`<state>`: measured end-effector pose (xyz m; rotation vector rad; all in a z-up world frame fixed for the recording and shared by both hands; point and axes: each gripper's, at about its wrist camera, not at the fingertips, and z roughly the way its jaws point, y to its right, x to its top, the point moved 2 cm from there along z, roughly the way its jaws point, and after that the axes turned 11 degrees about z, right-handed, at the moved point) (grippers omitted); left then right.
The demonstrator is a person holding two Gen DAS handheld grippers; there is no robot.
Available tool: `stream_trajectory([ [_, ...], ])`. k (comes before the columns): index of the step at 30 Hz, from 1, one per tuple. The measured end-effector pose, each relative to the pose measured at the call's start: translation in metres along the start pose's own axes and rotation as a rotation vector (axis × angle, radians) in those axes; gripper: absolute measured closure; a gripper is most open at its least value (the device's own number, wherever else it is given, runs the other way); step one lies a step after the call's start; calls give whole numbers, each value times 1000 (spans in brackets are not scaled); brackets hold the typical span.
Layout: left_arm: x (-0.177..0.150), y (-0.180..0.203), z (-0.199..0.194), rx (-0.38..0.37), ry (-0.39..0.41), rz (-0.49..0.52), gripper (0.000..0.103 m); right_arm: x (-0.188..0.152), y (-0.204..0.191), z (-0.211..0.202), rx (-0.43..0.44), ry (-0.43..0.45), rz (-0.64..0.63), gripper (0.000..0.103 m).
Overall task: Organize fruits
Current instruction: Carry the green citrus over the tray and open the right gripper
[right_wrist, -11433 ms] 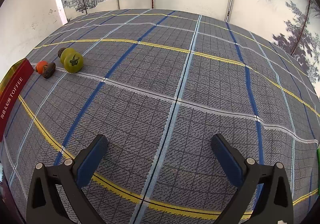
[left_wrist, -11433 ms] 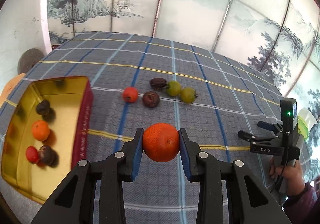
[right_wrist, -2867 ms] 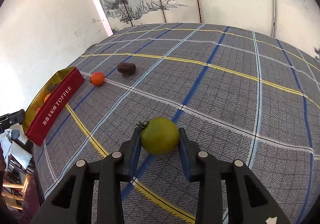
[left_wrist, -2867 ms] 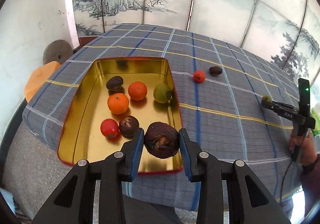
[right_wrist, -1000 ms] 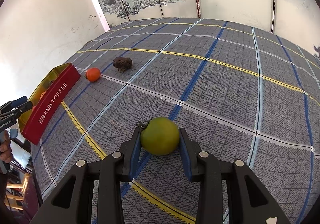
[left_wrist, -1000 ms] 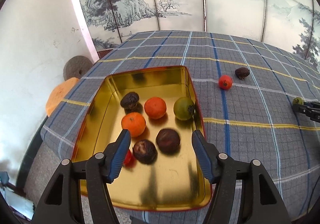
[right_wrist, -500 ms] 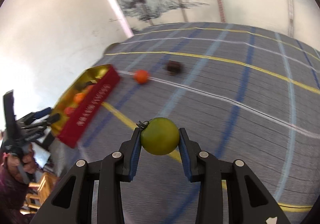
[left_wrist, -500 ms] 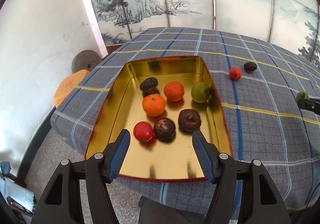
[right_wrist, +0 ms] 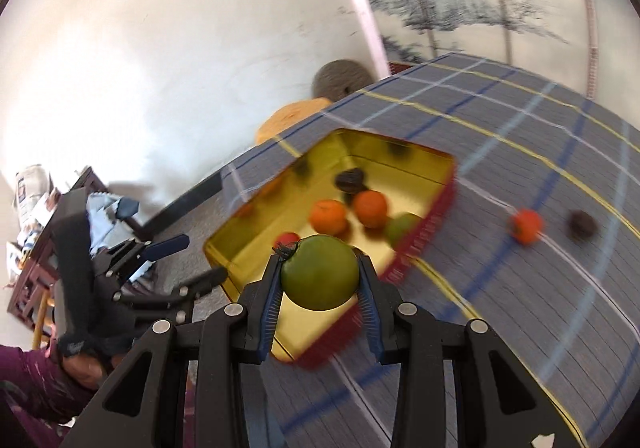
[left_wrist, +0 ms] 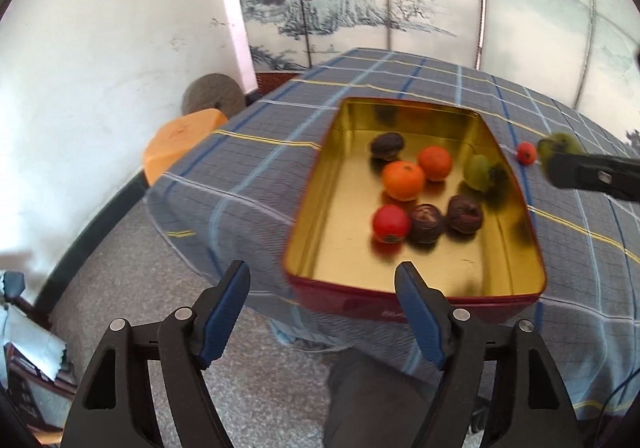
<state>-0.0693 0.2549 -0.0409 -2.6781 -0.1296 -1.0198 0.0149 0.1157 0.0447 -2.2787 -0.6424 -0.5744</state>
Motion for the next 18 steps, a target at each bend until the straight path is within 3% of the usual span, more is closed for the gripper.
stream_trajectory([
  [6,-6,-12,-5,-9,7,-2,27,30,-20,60,8,-81,-29,69],
  [15,-6,-22,-5,-14,11,-14,27,50,-30,126,-59,-162,-52,67],
  [16,-6,-22,-5,-12,10,-14,27,51,-31,127,-58,-158,-45,64],
  [18,-7,-21,-3,-10,3,-10,27,56,-31,123,-36,-125,-12,48],
])
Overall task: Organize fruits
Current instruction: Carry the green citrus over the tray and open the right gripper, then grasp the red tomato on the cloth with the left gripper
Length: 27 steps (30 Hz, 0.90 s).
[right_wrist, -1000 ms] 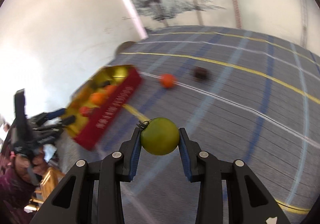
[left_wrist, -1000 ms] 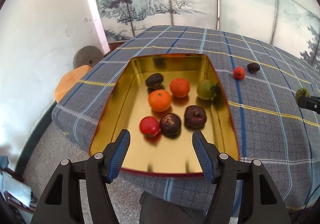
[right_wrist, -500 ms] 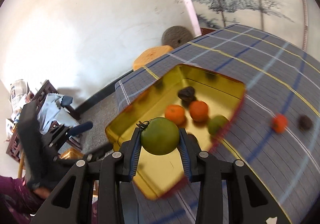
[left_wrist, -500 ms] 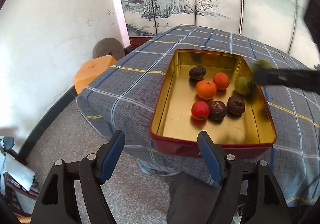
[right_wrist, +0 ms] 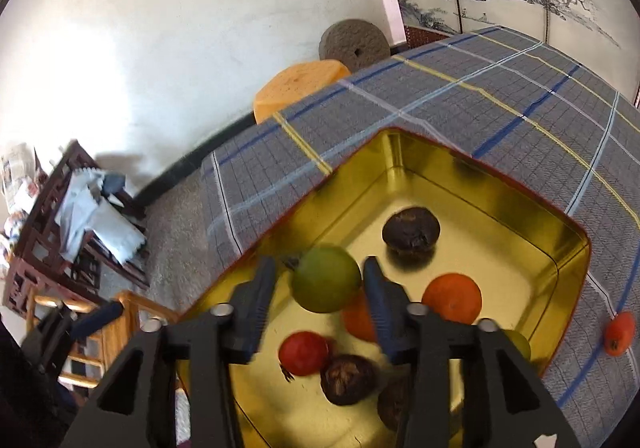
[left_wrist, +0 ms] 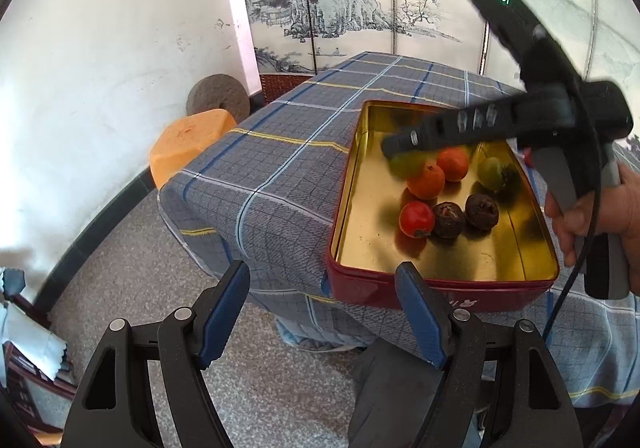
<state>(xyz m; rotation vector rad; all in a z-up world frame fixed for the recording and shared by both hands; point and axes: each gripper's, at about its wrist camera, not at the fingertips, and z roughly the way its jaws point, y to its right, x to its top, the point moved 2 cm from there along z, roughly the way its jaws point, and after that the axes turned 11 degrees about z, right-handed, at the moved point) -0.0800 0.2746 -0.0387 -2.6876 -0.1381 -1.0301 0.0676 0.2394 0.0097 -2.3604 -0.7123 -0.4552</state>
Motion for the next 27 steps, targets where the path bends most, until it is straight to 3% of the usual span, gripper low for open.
stream_trajectory([
  [2,-2,0,2,1,-8,0,27,4,0,-11,30,50,27,34],
  [8,-5,7,4,-7,-25,17,27,-3,11,-57,64,167,64,26],
  [12,-3,16,-2,-4,-18,45,27,-30,33,-91,-4,223,61,20],
  [16,2,28,-7,-6,-10,83,27,-69,73,-119,-157,237,66,17],
  [23,13,59,-16,-11,6,178,27,-136,179,-168,-537,200,152,12],
  [27,29,89,-20,-73,17,279,27,-162,238,-204,-700,190,235,8],
])
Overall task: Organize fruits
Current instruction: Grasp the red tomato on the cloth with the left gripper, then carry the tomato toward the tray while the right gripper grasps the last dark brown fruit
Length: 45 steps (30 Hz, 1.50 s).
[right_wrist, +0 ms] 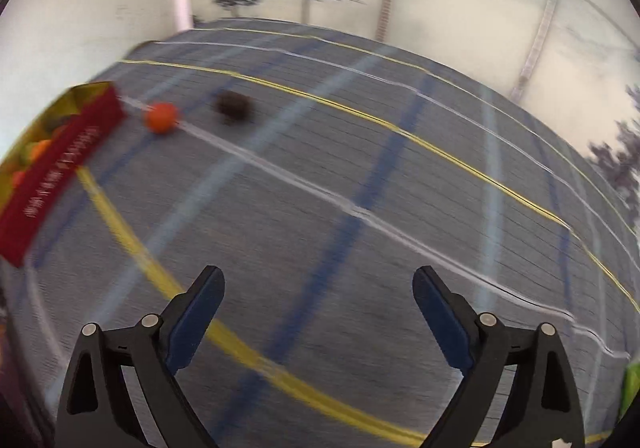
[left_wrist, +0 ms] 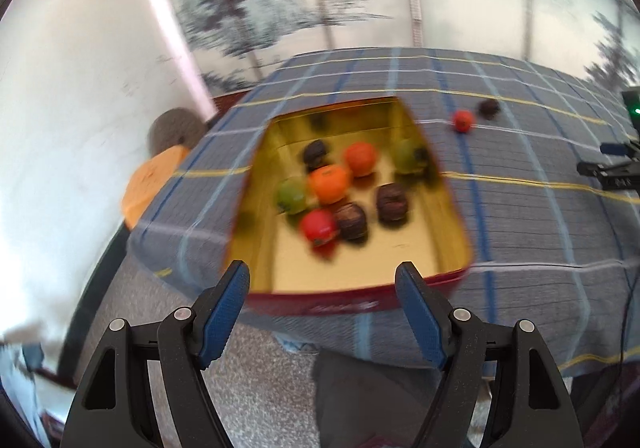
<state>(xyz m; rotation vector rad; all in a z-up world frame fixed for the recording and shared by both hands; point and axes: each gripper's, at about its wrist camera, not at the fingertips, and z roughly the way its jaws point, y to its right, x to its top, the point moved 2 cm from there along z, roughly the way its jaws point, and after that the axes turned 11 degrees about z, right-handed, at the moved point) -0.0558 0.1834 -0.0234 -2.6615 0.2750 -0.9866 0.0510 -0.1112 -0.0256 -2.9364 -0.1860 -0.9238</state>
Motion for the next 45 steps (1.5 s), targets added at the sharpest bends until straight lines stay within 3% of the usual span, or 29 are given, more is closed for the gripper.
stream_trajectory([
  [3,27,23,-3,-39,39,106,27,-2,40,6,-67,-10,54,4],
  [6,67,51,-3,-134,91,229,27,-6,66,12,-21,-20,134,1],
  [10,120,83,11,-203,122,341,27,-4,68,15,2,-32,148,1],
  [13,162,106,51,-232,64,391,27,-5,68,13,13,-33,140,0],
  [16,183,113,92,-273,-11,365,30,-5,68,15,19,-33,141,0],
  [19,196,119,127,-256,-61,348,32,-7,68,11,50,-28,148,0],
  [25,201,124,173,-266,-158,296,37,-8,71,8,99,-18,174,0],
  [27,197,123,187,-294,-210,254,72,-7,72,7,110,-16,179,0],
  [29,195,117,192,-335,-219,160,72,-7,72,7,121,-14,182,0],
  [32,189,115,189,-347,-222,104,72,-7,72,6,121,-15,182,0],
  [36,173,112,155,-404,-180,15,72,-6,73,6,129,-9,188,0],
  [40,152,115,112,-445,-133,-14,72,7,59,3,306,14,190,0],
  [45,129,101,71,-490,-114,-81,72,53,-4,14,479,81,3,0],
])
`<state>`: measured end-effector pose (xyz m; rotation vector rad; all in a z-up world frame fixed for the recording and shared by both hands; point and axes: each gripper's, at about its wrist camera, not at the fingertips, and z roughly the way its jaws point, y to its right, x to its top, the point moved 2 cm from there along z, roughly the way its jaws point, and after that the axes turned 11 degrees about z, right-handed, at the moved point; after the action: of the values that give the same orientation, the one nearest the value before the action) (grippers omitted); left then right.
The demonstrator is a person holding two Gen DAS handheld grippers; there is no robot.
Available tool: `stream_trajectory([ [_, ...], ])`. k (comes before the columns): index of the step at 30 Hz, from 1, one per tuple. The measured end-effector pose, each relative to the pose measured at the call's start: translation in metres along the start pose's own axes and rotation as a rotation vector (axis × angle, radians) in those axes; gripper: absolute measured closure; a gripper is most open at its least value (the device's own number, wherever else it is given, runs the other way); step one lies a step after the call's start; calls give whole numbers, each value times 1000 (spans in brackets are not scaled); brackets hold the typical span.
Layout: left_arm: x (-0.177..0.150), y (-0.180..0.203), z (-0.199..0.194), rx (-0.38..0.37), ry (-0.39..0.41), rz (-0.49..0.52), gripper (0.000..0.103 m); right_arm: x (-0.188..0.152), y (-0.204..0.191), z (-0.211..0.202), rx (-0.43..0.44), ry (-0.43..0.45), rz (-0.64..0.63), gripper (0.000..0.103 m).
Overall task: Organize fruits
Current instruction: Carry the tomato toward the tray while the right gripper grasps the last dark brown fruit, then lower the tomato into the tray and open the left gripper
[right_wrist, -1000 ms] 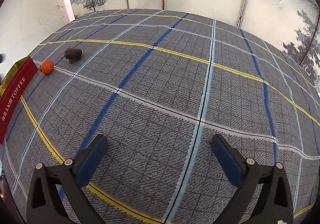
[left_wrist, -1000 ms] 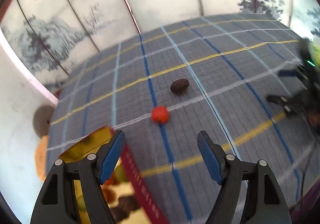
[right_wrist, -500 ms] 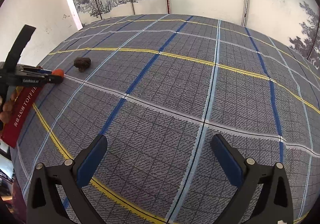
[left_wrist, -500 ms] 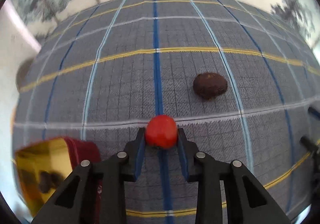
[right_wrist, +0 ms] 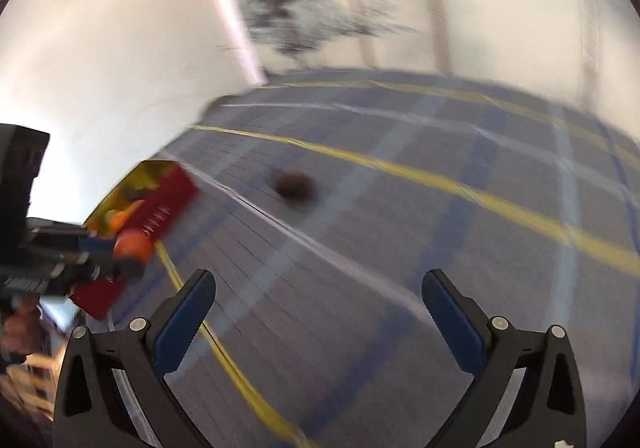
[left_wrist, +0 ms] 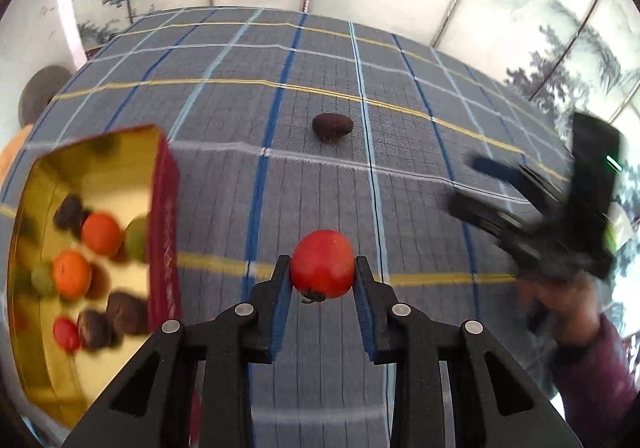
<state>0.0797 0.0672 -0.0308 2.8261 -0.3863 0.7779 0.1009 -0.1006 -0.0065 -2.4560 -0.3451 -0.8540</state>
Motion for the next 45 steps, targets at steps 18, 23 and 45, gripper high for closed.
stream_trajectory([
  [18,-55,-70,-82,154,118,-152,72,34,-37,87,-35,-138,-91,68],
  [23,-83,-91,-88,203,126,-187,72,-21,-31,22,-45,-78,-10,68],
  [45,-122,-112,-80,214,136,-225,71,-60,12,-23,-201,-42,141,68],
])
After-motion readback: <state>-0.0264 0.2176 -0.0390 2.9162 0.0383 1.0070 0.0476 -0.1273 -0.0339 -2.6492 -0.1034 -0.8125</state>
